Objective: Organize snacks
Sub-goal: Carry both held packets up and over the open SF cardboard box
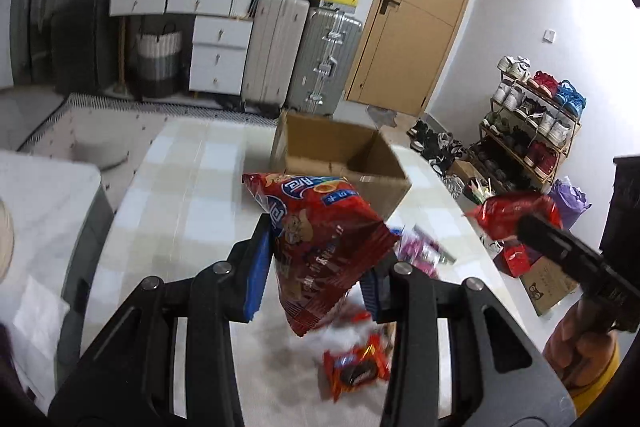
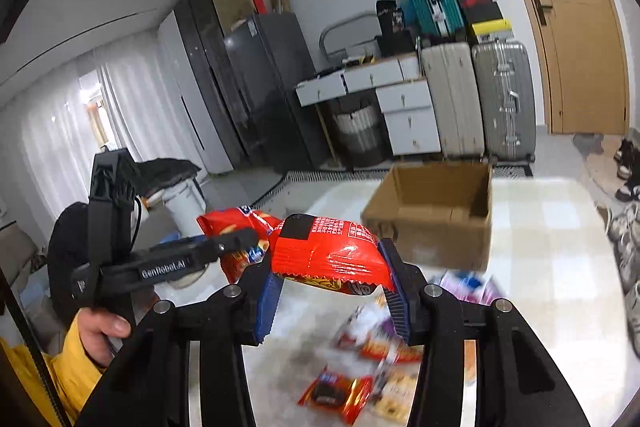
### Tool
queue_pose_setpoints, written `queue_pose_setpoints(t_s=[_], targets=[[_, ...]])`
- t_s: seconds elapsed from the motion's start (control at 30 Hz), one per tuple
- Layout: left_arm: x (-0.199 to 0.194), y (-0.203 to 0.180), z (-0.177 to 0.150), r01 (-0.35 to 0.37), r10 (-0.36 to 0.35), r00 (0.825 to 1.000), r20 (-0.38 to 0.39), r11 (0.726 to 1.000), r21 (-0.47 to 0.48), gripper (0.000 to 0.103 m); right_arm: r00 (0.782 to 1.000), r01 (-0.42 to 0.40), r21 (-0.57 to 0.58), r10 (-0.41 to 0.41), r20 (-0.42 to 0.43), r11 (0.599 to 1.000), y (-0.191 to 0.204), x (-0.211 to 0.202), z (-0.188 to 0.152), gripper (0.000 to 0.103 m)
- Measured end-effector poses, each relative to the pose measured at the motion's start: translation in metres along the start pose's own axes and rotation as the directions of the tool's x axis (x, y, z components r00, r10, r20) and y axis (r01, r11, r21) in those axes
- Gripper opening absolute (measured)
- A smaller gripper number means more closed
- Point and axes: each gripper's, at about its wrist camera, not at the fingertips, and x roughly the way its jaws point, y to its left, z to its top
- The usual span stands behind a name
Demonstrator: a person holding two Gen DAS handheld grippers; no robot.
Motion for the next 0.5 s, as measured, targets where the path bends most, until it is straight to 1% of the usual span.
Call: queue_pose_setpoints(t_s=[0.07, 0.17, 0.27, 0.37, 0.5], targets=[[0.001, -0.014, 0.016, -0.009, 0.009, 1.0, 0.015, 1.0, 0.029, 0.035, 1.0, -0.003, 0.006, 0.003, -0.001, 1.0, -0.006, 0.001, 0.019, 0.047], [0.003, -0.034, 0.038, -0.016, 0.014, 1.0, 0.026, 0.998, 0.066, 0.035, 1.0, -0.029, 0.033, 0.029, 0.007, 0.999, -0.018, 0.002, 0.045, 0.047], [0.01, -0.052, 0.06, -0.039, 0.035, 0.999, 0.038, 0.995, 0.095, 0.035, 1.0, -0.022, 0.034, 0.022, 0.016, 0.999, -0.026, 0.007, 0.068, 0.047], [0.024, -0.064, 0.081, -0.042, 0.038, 0.999, 0.035, 0.993, 0.11, 0.035, 1.0, -0.019, 0.029, 0.018, 0.019, 0.999, -0.033, 0.018, 0.089, 0.047], [0.05, -0.076, 0.102, -0.047, 0.045, 0.999, 0.015, 0.992, 0.12, 0.035, 1.0, -0.006, 0.034, 0.006, 0.004, 0.999, -0.046, 0.041, 0.104, 0.047]])
